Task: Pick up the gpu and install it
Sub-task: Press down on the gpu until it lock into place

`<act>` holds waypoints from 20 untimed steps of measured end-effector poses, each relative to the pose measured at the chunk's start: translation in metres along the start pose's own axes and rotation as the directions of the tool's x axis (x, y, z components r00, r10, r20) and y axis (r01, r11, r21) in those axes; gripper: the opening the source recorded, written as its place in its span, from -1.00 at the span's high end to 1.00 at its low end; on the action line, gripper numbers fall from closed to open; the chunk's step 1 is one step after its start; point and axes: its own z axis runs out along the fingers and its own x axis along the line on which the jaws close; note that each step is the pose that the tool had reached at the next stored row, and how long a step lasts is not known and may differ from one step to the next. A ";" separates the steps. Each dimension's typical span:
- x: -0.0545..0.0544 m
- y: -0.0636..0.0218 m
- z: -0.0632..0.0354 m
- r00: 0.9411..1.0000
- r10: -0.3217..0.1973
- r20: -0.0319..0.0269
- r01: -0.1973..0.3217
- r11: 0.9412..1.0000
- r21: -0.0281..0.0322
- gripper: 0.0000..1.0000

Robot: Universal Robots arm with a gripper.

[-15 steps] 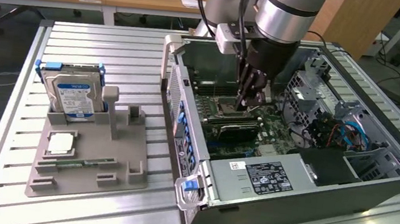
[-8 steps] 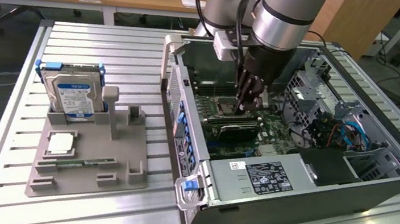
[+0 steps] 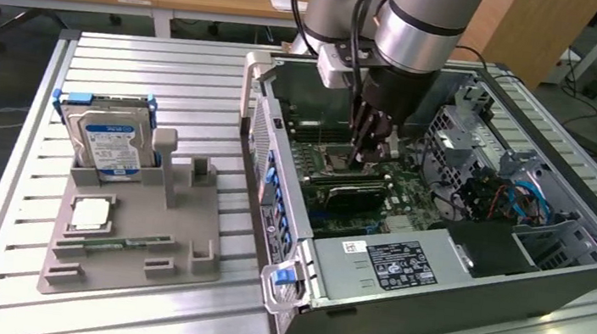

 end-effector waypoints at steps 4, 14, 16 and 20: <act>0.000 0.0001 0.0067 1.000 0.000 0.000 0.000 1.000 0.000 0.79; 0.000 -0.0007 0.0153 1.000 0.000 0.000 0.000 1.000 0.000 0.79; 0.000 -0.0015 0.0160 1.000 0.000 0.000 0.000 1.000 0.000 0.79; 0.000 -0.0043 0.0169 1.000 0.000 0.000 0.000 1.000 0.000 0.79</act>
